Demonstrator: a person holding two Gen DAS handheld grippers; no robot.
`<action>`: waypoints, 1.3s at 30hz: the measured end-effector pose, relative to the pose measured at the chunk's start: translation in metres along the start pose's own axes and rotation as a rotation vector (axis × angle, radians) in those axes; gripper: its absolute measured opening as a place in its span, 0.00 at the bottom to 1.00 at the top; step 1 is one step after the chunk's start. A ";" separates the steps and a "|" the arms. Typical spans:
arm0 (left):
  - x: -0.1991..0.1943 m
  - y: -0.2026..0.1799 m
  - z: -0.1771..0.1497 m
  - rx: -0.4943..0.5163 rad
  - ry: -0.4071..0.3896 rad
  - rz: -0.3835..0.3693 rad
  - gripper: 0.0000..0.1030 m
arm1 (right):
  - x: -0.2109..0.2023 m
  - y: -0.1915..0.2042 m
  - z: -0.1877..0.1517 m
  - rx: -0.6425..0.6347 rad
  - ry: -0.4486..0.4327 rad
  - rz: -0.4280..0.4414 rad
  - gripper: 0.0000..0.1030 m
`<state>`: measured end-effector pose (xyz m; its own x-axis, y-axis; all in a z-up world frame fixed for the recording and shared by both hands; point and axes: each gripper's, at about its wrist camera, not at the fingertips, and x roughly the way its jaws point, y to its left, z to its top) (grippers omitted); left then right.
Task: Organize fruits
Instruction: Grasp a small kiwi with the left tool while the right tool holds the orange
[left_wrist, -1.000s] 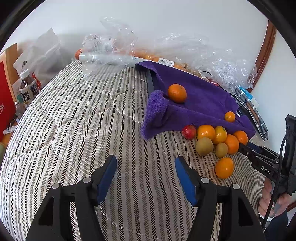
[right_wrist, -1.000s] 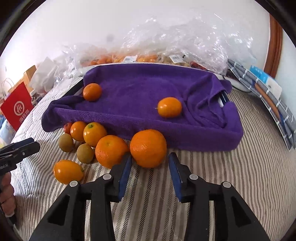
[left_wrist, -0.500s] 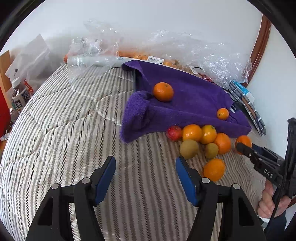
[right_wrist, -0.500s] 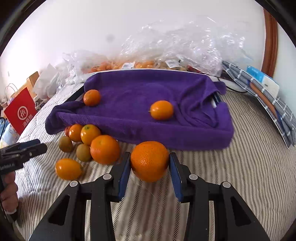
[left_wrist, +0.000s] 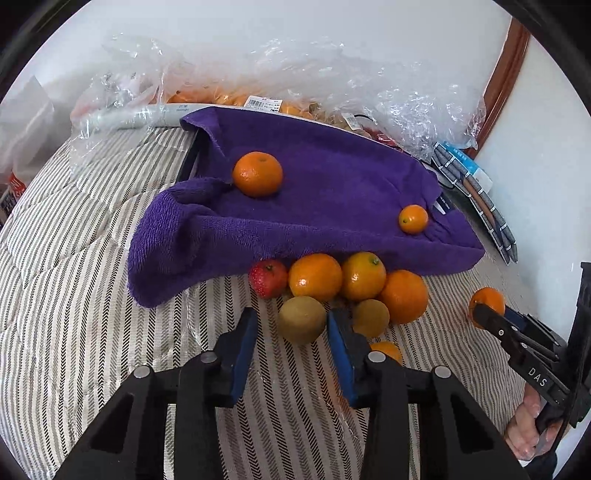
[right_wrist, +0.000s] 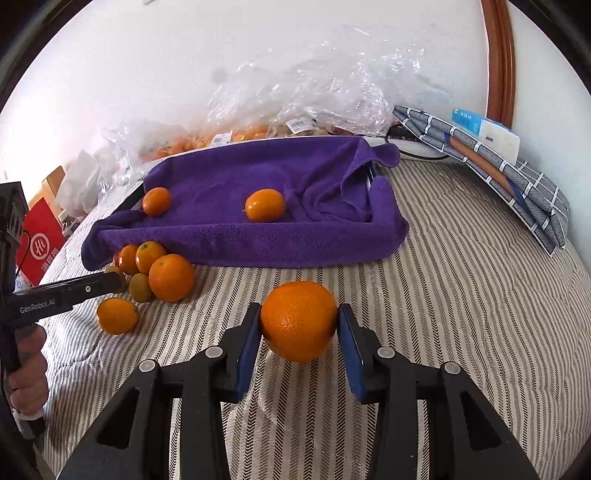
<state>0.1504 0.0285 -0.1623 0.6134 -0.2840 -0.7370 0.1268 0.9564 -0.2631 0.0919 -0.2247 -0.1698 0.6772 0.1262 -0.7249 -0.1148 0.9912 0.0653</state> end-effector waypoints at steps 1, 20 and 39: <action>0.000 0.000 0.000 0.000 -0.005 -0.012 0.27 | 0.000 0.001 0.000 -0.004 0.002 -0.009 0.39; -0.026 0.010 -0.008 -0.045 -0.167 -0.034 0.25 | -0.009 -0.011 -0.002 0.069 -0.049 0.019 0.40; -0.043 0.011 -0.007 -0.051 -0.235 0.034 0.25 | -0.036 0.007 0.017 0.043 -0.108 -0.026 0.39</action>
<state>0.1198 0.0511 -0.1380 0.7817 -0.2229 -0.5825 0.0676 0.9587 -0.2762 0.0787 -0.2221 -0.1318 0.7539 0.1013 -0.6491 -0.0665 0.9947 0.0781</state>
